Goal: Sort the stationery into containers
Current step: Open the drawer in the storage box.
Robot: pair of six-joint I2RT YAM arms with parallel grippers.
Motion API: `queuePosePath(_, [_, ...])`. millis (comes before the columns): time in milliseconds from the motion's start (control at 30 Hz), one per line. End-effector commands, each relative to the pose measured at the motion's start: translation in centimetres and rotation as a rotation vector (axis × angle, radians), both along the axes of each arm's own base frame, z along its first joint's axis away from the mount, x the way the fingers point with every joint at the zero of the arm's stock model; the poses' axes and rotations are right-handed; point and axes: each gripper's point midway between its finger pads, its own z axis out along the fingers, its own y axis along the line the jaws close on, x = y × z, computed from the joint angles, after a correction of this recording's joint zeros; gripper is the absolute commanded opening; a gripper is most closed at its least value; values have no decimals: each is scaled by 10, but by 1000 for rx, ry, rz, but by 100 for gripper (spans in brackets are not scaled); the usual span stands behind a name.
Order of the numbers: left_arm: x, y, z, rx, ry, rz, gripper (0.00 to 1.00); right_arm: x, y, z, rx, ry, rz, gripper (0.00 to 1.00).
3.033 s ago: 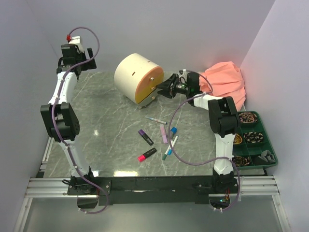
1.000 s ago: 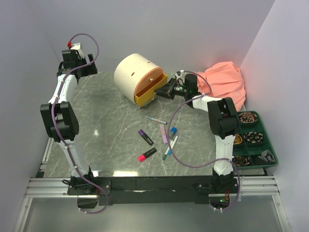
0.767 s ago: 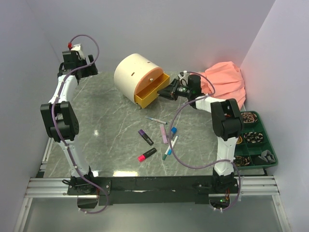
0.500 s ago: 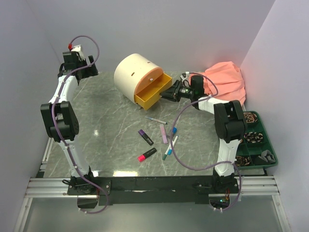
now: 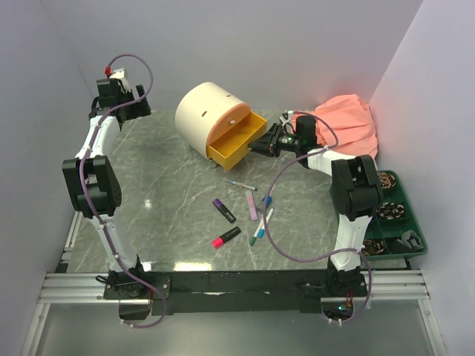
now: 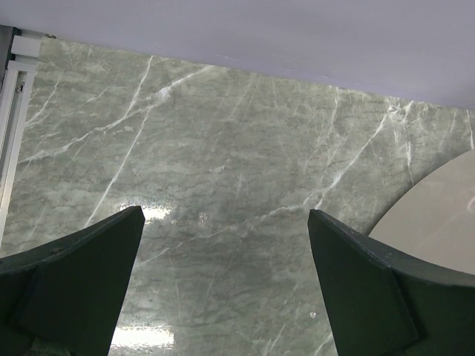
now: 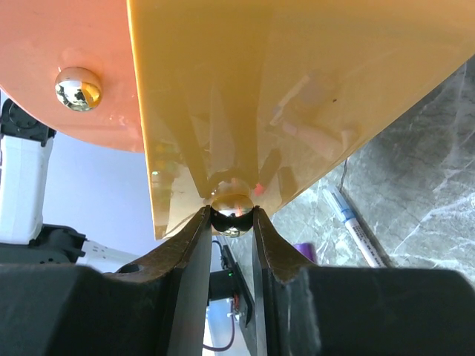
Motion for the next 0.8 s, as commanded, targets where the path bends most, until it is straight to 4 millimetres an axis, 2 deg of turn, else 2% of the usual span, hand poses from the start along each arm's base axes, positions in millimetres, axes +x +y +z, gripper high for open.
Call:
queuePosePath(0, [-3, -4, 44, 9, -99, -7, 100, 0, -7, 35, 2, -103, -4, 20])
queuePosePath(67, [-4, -4, 43, 8, -97, -7, 100, -1, -8, 33, -4, -95, -9, 23])
queuePosePath(100, [-5, -5, 44, 7, -97, -6, 100, -1, -7, 32, -6, -93, -8, 27])
queuePosePath(133, [-5, -5, 42, 5, -94, -6, 99, -1, -8, 31, -11, -88, -13, 37])
queuePosePath(200, [-5, -4, 42, 4, -93, -5, 99, -1, -9, 31, -18, -84, -14, 44])
queuePosePath(300, [-8, 12, 41, 93, -74, 75, 99, -8, -8, 38, -7, -100, 29, 50])
queuePosePath(333, [-8, 15, 43, 110, -74, 82, 100, -10, -13, 45, -20, -137, 35, 66])
queuePosePath(367, [-9, 15, 44, 116, -73, 79, 99, -16, -17, 39, -40, -98, 44, 70])
queuePosePath(400, [-11, 15, 49, 119, -82, 78, 99, -20, -21, 40, -50, -93, 58, 80])
queuePosePath(433, [-13, 23, 49, 135, -79, 119, 100, -24, -26, 43, -75, -132, 74, 100])
queuePosePath(467, [-15, 24, 50, 136, -81, 128, 99, -30, -37, 38, -93, -79, 73, 100])
queuePosePath(500, [-18, 25, 58, 132, -95, 141, 99, -33, -43, 39, -109, -81, 77, 100])
queuePosePath(533, [-22, 27, 57, 135, -90, 162, 99, -36, -51, 43, -145, -133, 85, 100])
queuePosePath(567, [-25, 28, 59, 133, -93, 174, 100, -40, -63, 41, -169, -96, 69, 100])
queuePosePath(600, [-31, 28, 70, 131, -111, 187, 100, -41, -71, 44, -190, -113, 60, 100])
queuePosePath(633, [-37, 28, 65, 121, -97, 197, 99, -36, -80, 54, -241, -182, 35, 100])
queuePosePath(667, [-42, 26, 67, 122, -98, 204, 99, -37, -90, 55, -275, -172, 15, 100])
queuePosePath(700, [-51, 24, 80, 109, -118, 212, 100, -32, -96, 65, -315, -219, 3, 100])
queuePosePath(733, [-57, 21, 73, 106, -101, 211, 100, -32, -101, 71, -371, -296, 15, 100])
queuePosePath(767, [-66, 19, 84, 105, -121, 222, 100, -35, -107, 66, -429, -287, 9, 100])
